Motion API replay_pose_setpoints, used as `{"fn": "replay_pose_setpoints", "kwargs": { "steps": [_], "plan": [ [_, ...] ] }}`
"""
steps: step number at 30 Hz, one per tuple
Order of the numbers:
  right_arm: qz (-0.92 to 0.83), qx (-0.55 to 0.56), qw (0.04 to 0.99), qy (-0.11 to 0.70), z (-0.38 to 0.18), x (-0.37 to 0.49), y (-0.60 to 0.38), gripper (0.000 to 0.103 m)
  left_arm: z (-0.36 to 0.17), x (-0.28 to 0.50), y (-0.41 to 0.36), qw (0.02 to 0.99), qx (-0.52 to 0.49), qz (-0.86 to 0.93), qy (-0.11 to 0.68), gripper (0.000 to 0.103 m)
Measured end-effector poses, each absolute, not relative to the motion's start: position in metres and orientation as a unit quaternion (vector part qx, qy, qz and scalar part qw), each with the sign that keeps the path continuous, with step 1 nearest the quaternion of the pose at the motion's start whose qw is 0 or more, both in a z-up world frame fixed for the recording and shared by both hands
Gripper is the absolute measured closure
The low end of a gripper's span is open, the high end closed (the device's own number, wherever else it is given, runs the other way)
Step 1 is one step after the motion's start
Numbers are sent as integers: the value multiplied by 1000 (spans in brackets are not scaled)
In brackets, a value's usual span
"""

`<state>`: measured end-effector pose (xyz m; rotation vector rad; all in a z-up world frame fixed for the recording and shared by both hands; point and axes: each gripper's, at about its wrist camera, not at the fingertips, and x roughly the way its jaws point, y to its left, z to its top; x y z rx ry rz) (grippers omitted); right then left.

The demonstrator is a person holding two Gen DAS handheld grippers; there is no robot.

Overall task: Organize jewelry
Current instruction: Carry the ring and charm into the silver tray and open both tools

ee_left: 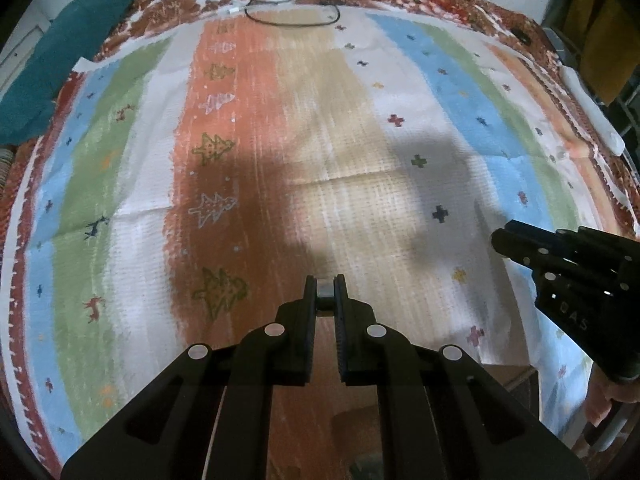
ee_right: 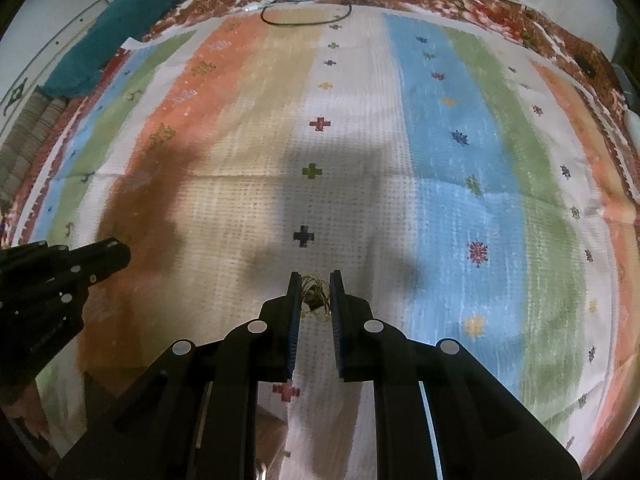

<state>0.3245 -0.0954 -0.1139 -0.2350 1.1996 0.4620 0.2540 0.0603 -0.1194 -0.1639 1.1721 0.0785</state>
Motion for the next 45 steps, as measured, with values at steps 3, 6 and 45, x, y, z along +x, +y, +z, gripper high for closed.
{"fn": "replay_pose_setpoints", "kwargs": {
  "steps": [3,6,45],
  "plan": [
    [217,-107,799,551,-107,318,-95,88,-110,248,56,836,-78,34,543,95],
    [219,-114,803,542,-100,312,-95,88,-102,240,49,841,-63,34,537,95],
    [255,-120,831,479,-47,231,-109,88,-50,160,18,877,-57,12,477,95]
  ]
}}
